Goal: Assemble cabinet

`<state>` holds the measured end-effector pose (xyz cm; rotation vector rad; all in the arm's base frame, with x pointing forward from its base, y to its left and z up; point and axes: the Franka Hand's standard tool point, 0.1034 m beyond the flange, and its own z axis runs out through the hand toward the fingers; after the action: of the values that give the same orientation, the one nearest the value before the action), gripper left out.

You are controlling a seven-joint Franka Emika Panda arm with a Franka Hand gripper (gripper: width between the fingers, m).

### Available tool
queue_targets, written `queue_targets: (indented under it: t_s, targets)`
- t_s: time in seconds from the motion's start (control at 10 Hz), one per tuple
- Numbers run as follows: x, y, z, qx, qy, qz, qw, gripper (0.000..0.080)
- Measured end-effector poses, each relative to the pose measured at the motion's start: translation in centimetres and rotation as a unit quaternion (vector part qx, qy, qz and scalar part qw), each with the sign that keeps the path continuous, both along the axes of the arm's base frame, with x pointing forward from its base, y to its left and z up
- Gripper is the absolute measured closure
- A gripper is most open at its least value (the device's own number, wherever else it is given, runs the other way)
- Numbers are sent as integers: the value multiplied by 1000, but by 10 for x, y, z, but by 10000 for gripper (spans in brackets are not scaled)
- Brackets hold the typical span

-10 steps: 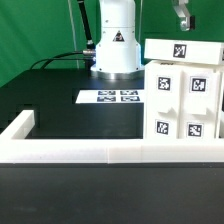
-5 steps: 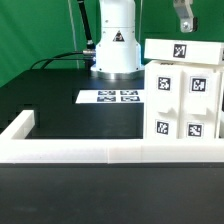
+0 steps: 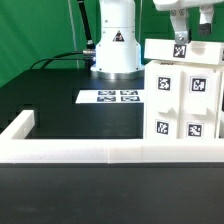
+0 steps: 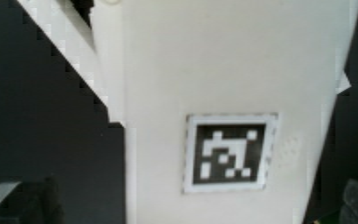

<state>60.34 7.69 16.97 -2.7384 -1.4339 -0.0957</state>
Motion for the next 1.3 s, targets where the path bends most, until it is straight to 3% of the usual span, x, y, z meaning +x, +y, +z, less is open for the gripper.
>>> queue_targets:
  t_s: [0.5, 0.7, 1.0, 1.3]
  targets:
    - [-6, -3, -10, -2, -2, -12, 1000, 2]
    - [-6, -3, -10, -2, -2, -17, 1000, 228]
    - [-6, -3, -10, 0, 1, -57, 998, 243]
    - [-6, -3, -10, 5, 11, -195, 981, 243]
